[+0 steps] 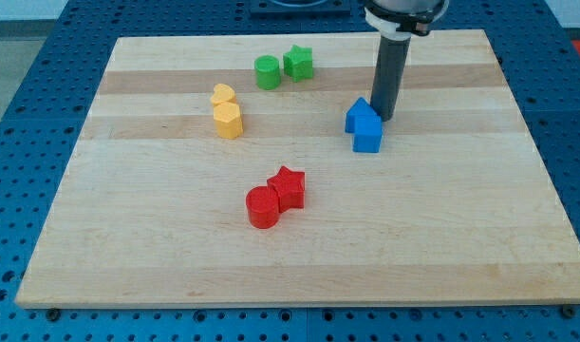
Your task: Slightly push the blue cube below the blue triangle
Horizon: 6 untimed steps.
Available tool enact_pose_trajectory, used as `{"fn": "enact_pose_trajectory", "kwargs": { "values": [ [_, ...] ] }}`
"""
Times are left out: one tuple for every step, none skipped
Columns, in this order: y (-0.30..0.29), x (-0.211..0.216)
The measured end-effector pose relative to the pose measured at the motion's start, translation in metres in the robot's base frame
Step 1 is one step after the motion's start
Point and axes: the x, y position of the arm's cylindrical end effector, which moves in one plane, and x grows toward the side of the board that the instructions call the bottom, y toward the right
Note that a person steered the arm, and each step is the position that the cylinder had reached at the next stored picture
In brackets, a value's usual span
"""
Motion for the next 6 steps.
{"fn": "enact_pose_trajectory", "kwargs": {
  "values": [
    [0.007, 0.002],
    [0.016, 0.011],
    [0.019, 0.018],
    [0.018, 0.021],
    [0.015, 0.026],
    [0.007, 0.029]
  ]
}}
